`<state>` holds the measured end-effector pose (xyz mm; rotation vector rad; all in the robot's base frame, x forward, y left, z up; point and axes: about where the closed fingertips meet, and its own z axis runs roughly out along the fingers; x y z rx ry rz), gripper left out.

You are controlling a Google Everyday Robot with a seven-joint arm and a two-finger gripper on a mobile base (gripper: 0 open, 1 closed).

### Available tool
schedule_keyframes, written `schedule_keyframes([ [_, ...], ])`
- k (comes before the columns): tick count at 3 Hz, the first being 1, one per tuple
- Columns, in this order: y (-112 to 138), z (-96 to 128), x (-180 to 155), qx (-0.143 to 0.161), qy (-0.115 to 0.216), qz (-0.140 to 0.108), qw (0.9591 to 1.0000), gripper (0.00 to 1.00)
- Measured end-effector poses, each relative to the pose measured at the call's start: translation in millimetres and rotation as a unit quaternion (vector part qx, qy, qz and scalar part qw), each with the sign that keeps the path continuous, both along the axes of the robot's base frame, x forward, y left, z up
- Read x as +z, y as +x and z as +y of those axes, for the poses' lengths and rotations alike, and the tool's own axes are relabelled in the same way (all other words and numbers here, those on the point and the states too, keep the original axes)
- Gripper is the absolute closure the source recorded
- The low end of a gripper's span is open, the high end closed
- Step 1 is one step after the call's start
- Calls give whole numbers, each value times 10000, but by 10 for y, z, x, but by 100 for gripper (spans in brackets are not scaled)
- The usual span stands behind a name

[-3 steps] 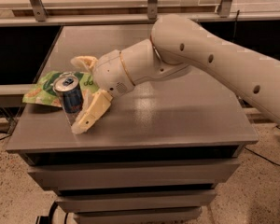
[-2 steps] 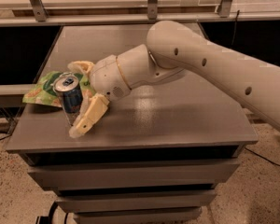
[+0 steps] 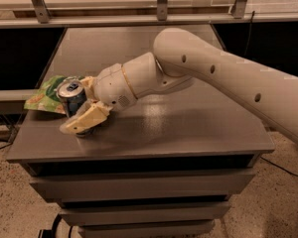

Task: Knock redbull can over

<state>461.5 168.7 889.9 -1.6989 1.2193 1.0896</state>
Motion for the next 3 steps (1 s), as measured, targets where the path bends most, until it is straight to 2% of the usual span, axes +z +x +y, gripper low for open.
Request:
schedule_keyframes([
  [2,-92,-111,55,-99,15,145,9998,88],
  [3,-92,-259,224,-303,43,120,9995,100],
])
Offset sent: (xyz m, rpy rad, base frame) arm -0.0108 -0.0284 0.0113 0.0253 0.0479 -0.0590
